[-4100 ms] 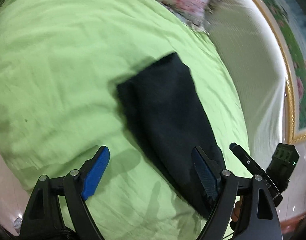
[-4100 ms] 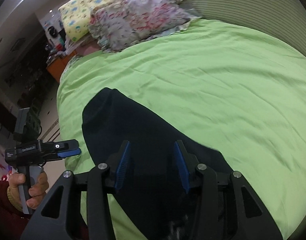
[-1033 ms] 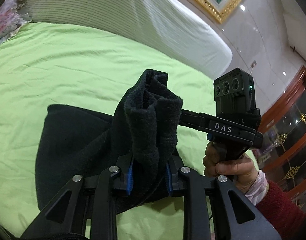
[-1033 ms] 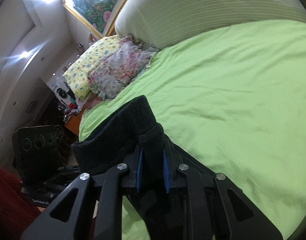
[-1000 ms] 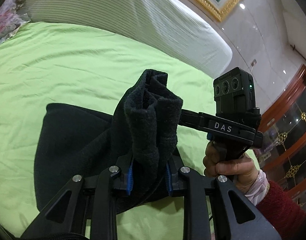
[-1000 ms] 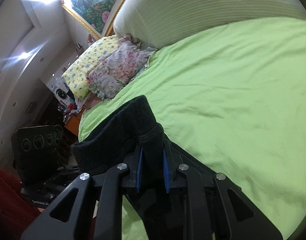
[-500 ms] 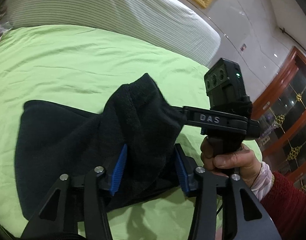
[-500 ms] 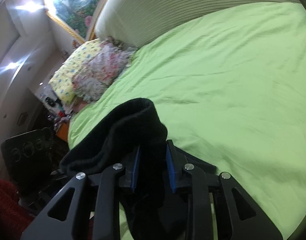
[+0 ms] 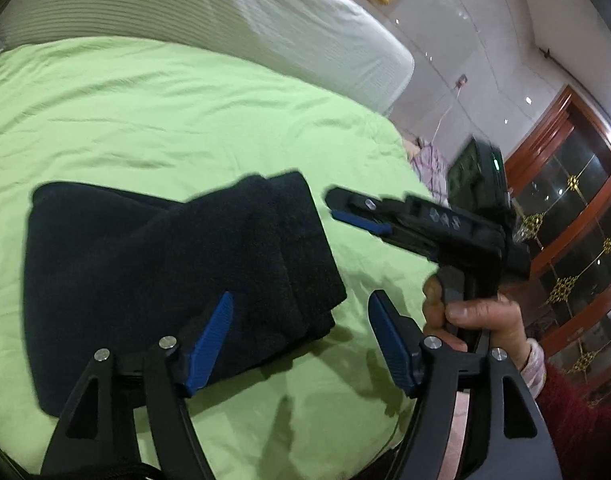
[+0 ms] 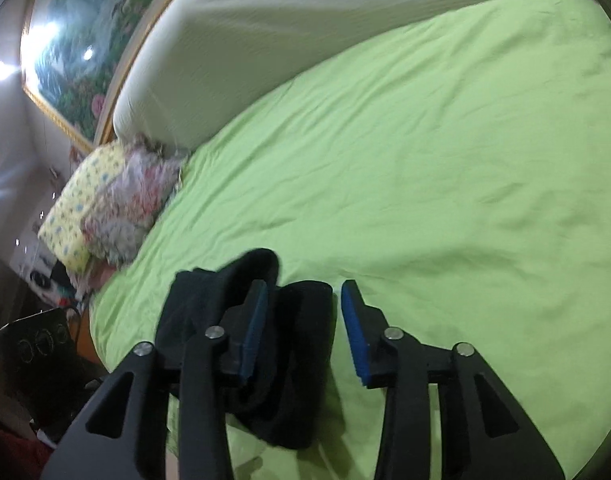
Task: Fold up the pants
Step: 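Release the bundle with the left gripper and press it flat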
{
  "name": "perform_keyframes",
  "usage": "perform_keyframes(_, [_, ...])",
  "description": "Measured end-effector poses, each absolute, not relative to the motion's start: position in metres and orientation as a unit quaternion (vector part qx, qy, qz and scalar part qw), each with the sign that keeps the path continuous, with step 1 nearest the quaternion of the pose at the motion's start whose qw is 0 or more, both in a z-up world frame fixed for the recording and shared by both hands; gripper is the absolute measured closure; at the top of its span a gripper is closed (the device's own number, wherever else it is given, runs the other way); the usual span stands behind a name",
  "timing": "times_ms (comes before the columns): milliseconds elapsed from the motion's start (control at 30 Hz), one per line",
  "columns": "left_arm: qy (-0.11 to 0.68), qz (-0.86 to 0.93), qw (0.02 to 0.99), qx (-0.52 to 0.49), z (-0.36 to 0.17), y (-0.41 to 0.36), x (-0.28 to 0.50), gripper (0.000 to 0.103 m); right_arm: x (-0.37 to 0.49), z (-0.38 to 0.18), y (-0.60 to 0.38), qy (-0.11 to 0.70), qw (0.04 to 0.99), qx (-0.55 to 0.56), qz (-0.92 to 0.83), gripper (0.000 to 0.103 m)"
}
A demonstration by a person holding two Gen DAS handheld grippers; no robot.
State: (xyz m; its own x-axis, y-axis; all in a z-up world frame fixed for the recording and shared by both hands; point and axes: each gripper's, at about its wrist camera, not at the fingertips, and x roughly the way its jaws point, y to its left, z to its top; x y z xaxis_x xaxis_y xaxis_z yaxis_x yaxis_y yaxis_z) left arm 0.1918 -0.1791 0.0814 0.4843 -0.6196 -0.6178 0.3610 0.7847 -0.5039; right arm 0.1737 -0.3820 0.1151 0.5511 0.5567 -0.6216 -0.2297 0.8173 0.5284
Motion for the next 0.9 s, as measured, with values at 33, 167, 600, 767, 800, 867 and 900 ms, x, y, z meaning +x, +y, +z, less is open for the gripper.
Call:
perform_keyframes(33, [0.415, -0.284, 0.849, -0.161, 0.084, -0.17, 0.189, 0.029, 0.169, 0.118, -0.382, 0.41, 0.861, 0.197, 0.228, 0.061])
perform_keyframes(167, [0.401, -0.251, 0.863, -0.177, 0.092, -0.138, 0.188, 0.026, 0.152, 0.132, -0.366, 0.392, 0.879, 0.172, 0.212, 0.059])
perform_keyframes(600, [0.422, -0.114, 0.876, -0.203, 0.063, -0.072, 0.224, 0.025, 0.138, 0.153, -0.28, 0.363, 0.91, 0.024, 0.201, 0.052])
perform_keyframes(767, [0.451, -0.087, 0.874, -0.157, 0.049, -0.08, 0.248, 0.025, 0.15, 0.119, -0.281, 0.415, 0.901, -0.052, 0.116, 0.049])
perform_keyframes(800, [0.461, -0.084, 0.871, -0.148, 0.043, -0.084, 0.253, 0.025, 0.15, 0.109, -0.289, 0.428, 0.896, -0.054, 0.103, 0.049])
perform_keyframes(867, [0.471, -0.082, 0.867, -0.14, 0.036, -0.086, 0.257, 0.025, 0.146, 0.095, -0.303, 0.448, 0.889, -0.045, 0.085, 0.048])
perform_keyframes(900, [0.47, -0.082, 0.867, -0.143, 0.033, -0.085, 0.257, 0.023, 0.142, 0.087, -0.314, 0.453, 0.887, -0.028, 0.088, 0.048])
